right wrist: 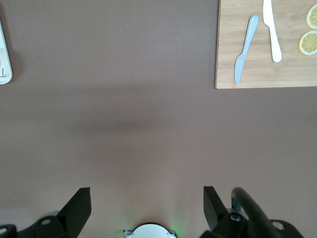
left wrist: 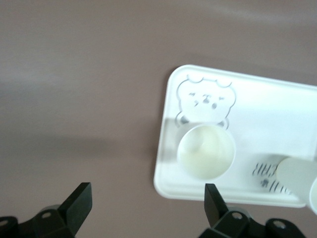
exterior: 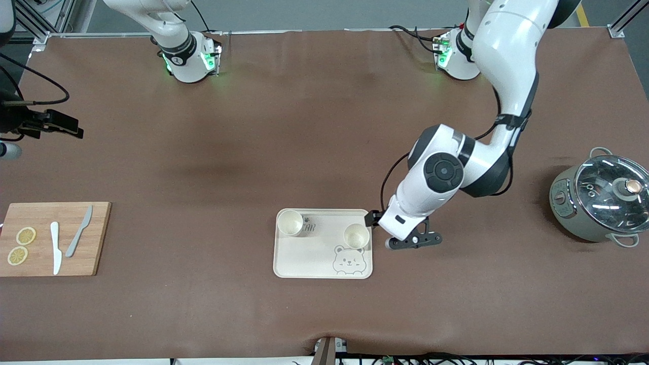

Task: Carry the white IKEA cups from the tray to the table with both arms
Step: 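Grasp the cup with the left gripper while the right gripper reaches the other cup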

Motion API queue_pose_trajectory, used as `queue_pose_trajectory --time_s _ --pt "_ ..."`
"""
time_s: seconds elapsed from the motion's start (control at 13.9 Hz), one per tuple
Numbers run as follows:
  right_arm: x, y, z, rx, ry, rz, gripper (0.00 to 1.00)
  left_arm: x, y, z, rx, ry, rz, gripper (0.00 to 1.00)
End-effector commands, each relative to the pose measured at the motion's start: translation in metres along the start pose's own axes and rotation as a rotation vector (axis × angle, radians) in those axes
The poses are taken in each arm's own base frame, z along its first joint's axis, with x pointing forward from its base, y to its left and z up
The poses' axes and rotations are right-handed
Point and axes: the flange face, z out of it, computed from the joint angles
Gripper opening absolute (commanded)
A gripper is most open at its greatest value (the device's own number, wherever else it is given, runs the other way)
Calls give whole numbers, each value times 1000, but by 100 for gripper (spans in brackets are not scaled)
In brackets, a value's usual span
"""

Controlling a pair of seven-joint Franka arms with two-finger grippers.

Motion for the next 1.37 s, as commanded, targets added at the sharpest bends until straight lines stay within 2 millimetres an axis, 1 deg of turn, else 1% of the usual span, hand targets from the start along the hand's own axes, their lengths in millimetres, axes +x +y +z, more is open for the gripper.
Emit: queue_pose_trajectory --time_s 0.0,0.22,0.36,0.43,0.5,0.58,0.65,0.72,0.79,0.87,0.94,1.01,1.15,1.3 --pt "5 7 8 -12 -31 -1 100 4 11 10 -24 28 -11 100" --pt "15 1 22 -7 -54 0 100 2 18 40 -42 40 -1 100" --pt "22 -9 28 -2 -46 -12 100 0 22 58 -52 45 4 100" --pt "28 -16 32 4 -35 -22 100 -1 21 63 -51 42 6 100" --pt "35 -18 40 15 -36 -19 100 -1 19 69 -47 36 13 92" --pt "40 -20 46 35 -40 -7 100 -1 18 74 -43 32 36 79" --pt "44 -23 51 60 -44 14 100 -1 16 76 -40 31 51 65" --pt "47 -25 54 78 -42 41 100 0 14 80 -34 31 49 46" --pt "48 -35 54 78 -40 58 100 1 14 82 -40 41 47 26" --pt "50 -48 56 74 -38 67 100 0 16 88 -48 49 49 22" --pt "52 -54 57 73 -35 83 100 1 15 92 -53 58 45 22" --pt "52 -62 57 83 -33 90 100 2 13 99 -55 63 46 17" --pt "57 -76 62 116 -32 119 100 3 12 105 -61 75 47 0" --pt "63 -92 66 173 -28 156 100 6 9 101 -44 94 92 0"
